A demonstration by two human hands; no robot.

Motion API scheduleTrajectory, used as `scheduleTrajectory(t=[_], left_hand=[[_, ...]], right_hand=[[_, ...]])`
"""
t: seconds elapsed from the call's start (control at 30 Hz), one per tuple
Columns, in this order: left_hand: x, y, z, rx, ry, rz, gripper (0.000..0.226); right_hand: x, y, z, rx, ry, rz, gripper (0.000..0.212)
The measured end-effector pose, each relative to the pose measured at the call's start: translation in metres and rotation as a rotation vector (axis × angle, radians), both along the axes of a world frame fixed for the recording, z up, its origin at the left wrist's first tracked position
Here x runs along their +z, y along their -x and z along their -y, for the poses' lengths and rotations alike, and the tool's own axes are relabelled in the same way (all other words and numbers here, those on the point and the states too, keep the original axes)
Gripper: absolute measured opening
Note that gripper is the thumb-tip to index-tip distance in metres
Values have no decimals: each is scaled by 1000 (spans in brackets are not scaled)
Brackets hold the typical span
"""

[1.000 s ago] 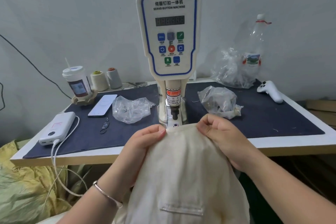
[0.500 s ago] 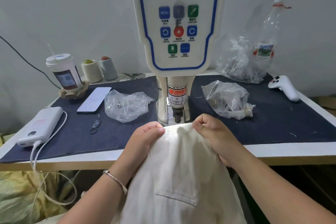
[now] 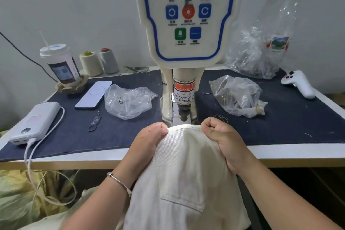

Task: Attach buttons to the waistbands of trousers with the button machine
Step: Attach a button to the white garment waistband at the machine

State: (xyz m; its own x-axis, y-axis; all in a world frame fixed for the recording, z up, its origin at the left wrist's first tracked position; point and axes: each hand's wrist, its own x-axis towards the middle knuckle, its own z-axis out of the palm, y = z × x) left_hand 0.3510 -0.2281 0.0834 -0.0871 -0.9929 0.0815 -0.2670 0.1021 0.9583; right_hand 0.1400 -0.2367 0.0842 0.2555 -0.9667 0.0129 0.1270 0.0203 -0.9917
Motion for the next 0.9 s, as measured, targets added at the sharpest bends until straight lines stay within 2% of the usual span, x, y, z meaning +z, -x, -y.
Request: scheduleTrajectory(t=[0.43, 0.9], left_hand=[[-4, -2, 1, -47, -52, -70, 19], [-3, -3, 1, -45, -27, -39, 20]], right_hand=[[2, 1, 0, 11, -19, 7, 31], [5, 0, -2, -25, -15, -43, 29]])
